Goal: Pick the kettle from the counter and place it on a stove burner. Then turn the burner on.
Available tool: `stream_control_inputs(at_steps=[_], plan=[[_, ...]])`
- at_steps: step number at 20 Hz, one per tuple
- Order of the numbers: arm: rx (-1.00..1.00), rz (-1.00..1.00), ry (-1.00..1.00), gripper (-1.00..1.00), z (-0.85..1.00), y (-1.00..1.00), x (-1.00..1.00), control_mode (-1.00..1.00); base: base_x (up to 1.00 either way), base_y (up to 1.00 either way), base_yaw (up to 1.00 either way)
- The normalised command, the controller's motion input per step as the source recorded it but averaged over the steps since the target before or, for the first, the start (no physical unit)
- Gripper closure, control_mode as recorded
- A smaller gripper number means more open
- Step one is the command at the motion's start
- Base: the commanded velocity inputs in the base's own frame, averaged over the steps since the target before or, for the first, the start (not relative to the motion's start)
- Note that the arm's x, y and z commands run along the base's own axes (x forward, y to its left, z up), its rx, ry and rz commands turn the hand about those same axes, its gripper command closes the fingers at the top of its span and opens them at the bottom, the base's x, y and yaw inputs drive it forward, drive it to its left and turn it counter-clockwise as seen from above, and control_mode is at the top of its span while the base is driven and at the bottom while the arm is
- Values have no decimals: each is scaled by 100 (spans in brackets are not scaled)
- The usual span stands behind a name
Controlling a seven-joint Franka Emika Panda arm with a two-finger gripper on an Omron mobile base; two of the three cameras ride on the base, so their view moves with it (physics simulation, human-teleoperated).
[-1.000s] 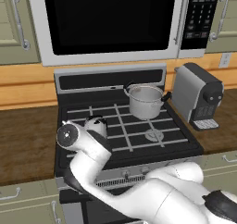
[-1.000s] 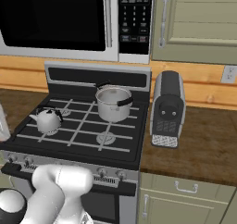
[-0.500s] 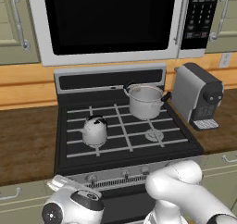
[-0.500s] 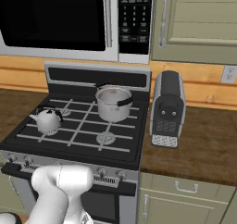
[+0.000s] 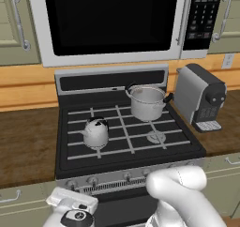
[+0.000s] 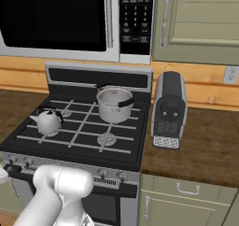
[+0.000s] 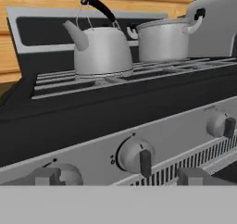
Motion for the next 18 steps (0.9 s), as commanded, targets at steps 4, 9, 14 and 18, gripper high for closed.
stream_control_inputs(at_steps=[4, 9, 14, 18], plan=[[0, 0, -13, -100, -26, 0, 49, -100, 0, 0, 0], [-4, 6, -6, -100, -46, 2, 6, -100, 0, 0, 0], [-9, 16, -2, -100, -38, 6, 11, -100, 0, 0, 0], [-10, 21, 0, -100, -18, 0, 30, -100, 0, 0, 0]])
